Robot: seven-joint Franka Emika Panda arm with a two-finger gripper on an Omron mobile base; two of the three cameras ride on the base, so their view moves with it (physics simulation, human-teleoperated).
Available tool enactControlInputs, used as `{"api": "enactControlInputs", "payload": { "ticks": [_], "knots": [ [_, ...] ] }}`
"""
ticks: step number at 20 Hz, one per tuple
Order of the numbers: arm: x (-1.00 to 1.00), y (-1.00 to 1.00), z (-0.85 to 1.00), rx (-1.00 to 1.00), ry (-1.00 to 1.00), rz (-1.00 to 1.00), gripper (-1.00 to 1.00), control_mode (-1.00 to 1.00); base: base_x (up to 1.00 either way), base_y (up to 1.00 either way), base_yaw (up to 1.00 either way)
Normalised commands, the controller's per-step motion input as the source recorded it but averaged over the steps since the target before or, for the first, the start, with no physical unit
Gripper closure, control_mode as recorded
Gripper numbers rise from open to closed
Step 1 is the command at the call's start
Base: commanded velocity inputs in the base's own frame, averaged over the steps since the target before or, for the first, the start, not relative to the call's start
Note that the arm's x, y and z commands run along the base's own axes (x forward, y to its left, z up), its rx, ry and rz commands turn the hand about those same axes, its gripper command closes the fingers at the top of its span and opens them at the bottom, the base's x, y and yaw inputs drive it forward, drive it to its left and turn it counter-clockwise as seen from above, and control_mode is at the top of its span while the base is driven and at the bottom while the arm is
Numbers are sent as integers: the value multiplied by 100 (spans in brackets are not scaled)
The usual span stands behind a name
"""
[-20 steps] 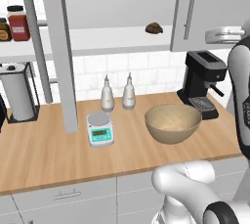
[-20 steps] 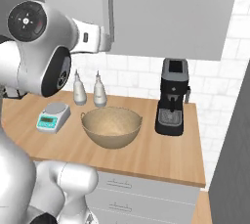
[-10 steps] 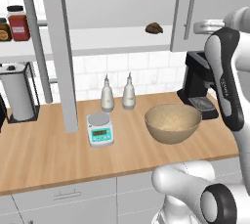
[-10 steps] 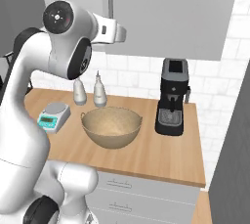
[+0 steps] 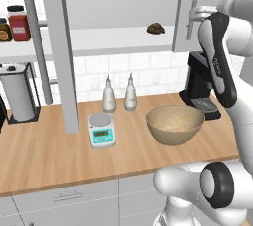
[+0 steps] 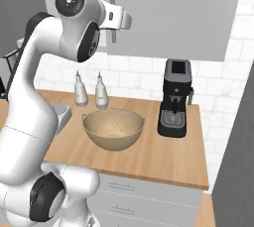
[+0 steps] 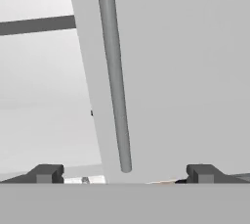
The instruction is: Open the cabinet, pick up the bread from the cabinet and place it in the basket. Then move the basket to the dining counter.
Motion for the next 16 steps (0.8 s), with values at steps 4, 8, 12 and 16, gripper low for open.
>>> {"api": "enactControlInputs", "payload": {
  "ticks": [4, 8, 12, 16],
  "knots": [
    [81, 12, 0, 8, 0, 1, -100, -100, 0, 0, 0],
    [42, 14, 0, 8, 0, 5, -100, -100, 0, 0, 0],
    [35, 1, 0, 6, -1, 5, -100, -100, 0, 0, 0],
    [38, 0, 0, 2, -1, 2, -100, -100, 0, 0, 0]
  ]
}}
